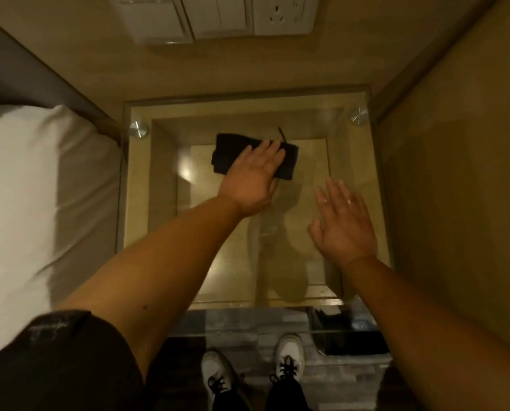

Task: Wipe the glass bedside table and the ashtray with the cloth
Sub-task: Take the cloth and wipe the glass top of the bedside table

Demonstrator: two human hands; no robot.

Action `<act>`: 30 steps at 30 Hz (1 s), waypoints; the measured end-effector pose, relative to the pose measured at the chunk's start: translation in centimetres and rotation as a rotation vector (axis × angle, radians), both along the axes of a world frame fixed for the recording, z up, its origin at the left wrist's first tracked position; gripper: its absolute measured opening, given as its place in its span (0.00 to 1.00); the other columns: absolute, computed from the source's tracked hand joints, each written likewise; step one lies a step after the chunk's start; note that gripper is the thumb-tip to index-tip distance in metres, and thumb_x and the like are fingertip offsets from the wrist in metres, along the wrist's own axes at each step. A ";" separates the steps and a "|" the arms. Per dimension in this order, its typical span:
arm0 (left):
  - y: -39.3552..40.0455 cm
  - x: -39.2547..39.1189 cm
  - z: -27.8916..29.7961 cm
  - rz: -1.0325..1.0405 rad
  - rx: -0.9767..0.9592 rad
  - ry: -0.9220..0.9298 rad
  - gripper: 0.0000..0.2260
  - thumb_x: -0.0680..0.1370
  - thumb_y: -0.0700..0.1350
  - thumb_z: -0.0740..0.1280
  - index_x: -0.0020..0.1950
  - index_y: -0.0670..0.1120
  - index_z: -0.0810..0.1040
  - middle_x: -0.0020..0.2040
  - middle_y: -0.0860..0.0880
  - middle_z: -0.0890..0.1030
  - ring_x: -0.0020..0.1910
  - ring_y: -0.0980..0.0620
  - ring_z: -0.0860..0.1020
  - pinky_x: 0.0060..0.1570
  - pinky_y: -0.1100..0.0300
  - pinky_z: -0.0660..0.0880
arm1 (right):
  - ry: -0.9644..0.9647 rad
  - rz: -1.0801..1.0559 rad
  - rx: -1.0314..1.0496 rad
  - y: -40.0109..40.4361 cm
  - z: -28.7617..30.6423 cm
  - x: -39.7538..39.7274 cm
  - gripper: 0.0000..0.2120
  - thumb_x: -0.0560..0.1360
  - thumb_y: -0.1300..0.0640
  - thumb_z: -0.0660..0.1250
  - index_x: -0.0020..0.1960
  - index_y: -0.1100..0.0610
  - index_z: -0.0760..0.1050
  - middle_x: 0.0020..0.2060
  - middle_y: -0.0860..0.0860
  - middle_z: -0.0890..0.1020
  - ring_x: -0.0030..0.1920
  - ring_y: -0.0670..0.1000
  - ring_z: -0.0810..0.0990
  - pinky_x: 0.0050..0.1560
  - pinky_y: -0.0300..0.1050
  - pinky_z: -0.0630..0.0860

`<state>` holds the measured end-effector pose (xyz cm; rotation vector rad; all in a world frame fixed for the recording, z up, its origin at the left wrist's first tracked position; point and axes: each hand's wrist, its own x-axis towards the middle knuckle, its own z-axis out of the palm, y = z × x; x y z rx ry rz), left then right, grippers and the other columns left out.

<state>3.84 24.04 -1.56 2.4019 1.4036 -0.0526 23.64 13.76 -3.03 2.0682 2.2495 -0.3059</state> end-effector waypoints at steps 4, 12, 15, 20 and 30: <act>-6.2 -0.9 -0.2 0.002 -0.019 0.036 0.26 0.82 0.50 0.55 0.79 0.48 0.54 0.79 0.48 0.54 0.78 0.50 0.49 0.76 0.53 0.43 | 0.002 -0.001 0.006 -0.1 0.2 -0.1 0.29 0.76 0.48 0.49 0.75 0.56 0.61 0.76 0.57 0.61 0.76 0.57 0.55 0.74 0.56 0.51; -19.7 -2.2 -0.5 -0.004 -0.057 0.051 0.27 0.80 0.51 0.56 0.78 0.47 0.57 0.79 0.47 0.56 0.78 0.49 0.51 0.74 0.51 0.42 | 0.023 0.002 0.000 -0.5 0.1 0.0 0.31 0.76 0.46 0.44 0.76 0.55 0.58 0.76 0.56 0.59 0.77 0.56 0.54 0.75 0.56 0.49; -23.0 -2.5 -0.6 -0.006 -0.076 0.061 0.27 0.79 0.53 0.51 0.77 0.46 0.60 0.78 0.46 0.59 0.77 0.48 0.55 0.75 0.48 0.49 | 0.030 0.002 0.006 -0.7 0.1 0.0 0.30 0.76 0.47 0.43 0.76 0.55 0.58 0.77 0.56 0.58 0.77 0.57 0.53 0.75 0.56 0.49; -26.4 -2.9 -0.7 -0.003 -0.075 0.061 0.26 0.79 0.53 0.52 0.76 0.45 0.63 0.76 0.46 0.63 0.76 0.47 0.59 0.74 0.46 0.52 | 0.041 0.013 0.012 -1.0 0.1 -0.1 0.29 0.78 0.49 0.45 0.76 0.57 0.57 0.77 0.57 0.58 0.77 0.57 0.53 0.75 0.55 0.47; -29.4 -3.4 -0.3 0.004 -0.058 0.056 0.25 0.78 0.53 0.54 0.74 0.46 0.67 0.75 0.46 0.67 0.74 0.48 0.63 0.73 0.46 0.54 | 0.097 -0.015 0.040 -1.9 0.0 0.0 0.28 0.78 0.50 0.46 0.76 0.58 0.58 0.77 0.56 0.58 0.77 0.56 0.53 0.75 0.53 0.46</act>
